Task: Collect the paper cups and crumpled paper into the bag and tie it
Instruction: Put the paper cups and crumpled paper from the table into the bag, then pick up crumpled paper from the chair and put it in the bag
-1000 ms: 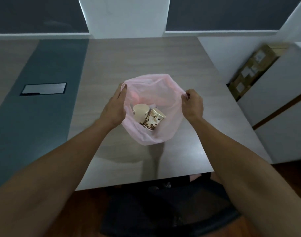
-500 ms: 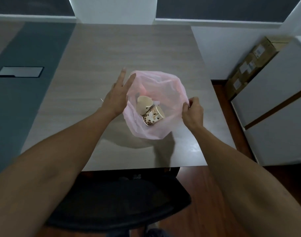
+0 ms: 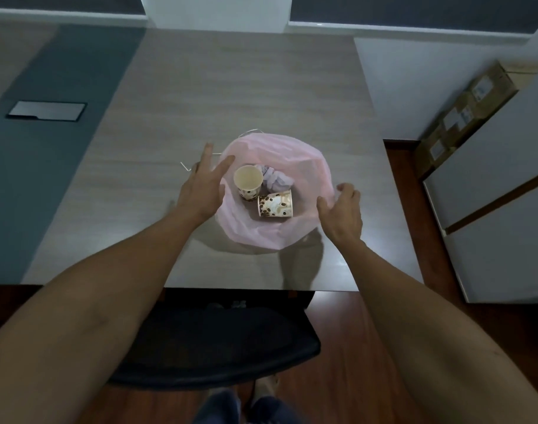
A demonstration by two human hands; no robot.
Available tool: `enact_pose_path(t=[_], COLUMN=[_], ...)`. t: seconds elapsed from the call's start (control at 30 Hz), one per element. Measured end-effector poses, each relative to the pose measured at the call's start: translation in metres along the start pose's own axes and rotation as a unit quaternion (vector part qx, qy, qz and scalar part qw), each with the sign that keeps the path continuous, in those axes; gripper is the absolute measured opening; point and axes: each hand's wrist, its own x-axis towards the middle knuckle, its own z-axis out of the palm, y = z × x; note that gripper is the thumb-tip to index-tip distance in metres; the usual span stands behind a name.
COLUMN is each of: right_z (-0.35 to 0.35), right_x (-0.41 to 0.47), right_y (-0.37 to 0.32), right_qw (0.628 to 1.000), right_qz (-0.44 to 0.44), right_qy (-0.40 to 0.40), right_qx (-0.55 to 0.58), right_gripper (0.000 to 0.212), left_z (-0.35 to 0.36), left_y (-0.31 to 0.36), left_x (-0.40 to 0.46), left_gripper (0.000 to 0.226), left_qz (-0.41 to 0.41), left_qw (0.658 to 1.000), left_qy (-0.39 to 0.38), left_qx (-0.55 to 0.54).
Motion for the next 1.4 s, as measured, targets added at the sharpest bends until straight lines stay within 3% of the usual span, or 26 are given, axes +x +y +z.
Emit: enact_pose_path(t=[0.13,0.3,0.4,0.57,0.87,1.0,1.13,1.23,1.33,1.4], right_z=[-0.007,-0.017,-0.021,-0.028,-0.045,-0.055,-0.057,-0.058,-0.056,-0.051], right_x=[-0.013,-0.041,-0.066,-0.115,-0.219,-0.258,-0.279,-0.287,-0.289,-0.292], right_y=[-0.014,-0.036,-0.039,-0.036,-0.027,-0.019,-0.008,-0.005,-0.006,-0.005], right_qw=[0.995,0.990,0.985,0.979,0.971,0.964,0.964,0.961,0.947,0.945], right_qz=[-0.080,-0.128,-0.135,-0.137,-0.147,-0.149,-0.128,-0.147,-0.195,-0.208], right_qy=[0.050,-0.064,-0.103,-0.152,-0.162,-0.159,-0.162,-0.179,-0.176,-0.161], right_qx=[-0.006,0.008,0.004,0.001,-0.092,-0.149,-0.170,-0.148,-0.186,-0.195], right_gripper=[0.051,0.034,0.026,0.038,0.010,0.023,0.040,0.046,0.031,0.019], left_z=[-0.012,-0.027,-0.036,-0.052,-0.083,-0.084,-0.078,-0.071,-0.060,-0.056], left_y=[0.008,0.013,0.009,-0.002,-0.011,-0.006,-0.003,0.005,0.016,0.022], left_x=[-0.026,-0.068,-0.099,-0.161,-0.284,-0.325,-0.350,-0.363,-0.375,-0.378], left_gripper=[0.059,0.034,0.035,0.042,0.043,0.042,0.033,0.043,0.046,0.048], left_qz=[-0.023,-0.015,-0.042,-0.080,-0.107,-0.106,-0.103,-0.123,-0.212,-0.261], left_qw=[0.999,0.999,0.998,0.994,0.992,0.993,0.994,0.991,0.972,0.960], left_qy=[0.018,0.023,-0.021,-0.055,-0.054,-0.056,-0.022,0.020,0.094,0.098], left_qx=[-0.015,-0.034,-0.050,-0.041,-0.024,-0.005,0.009,0.048,0.033,0.002])
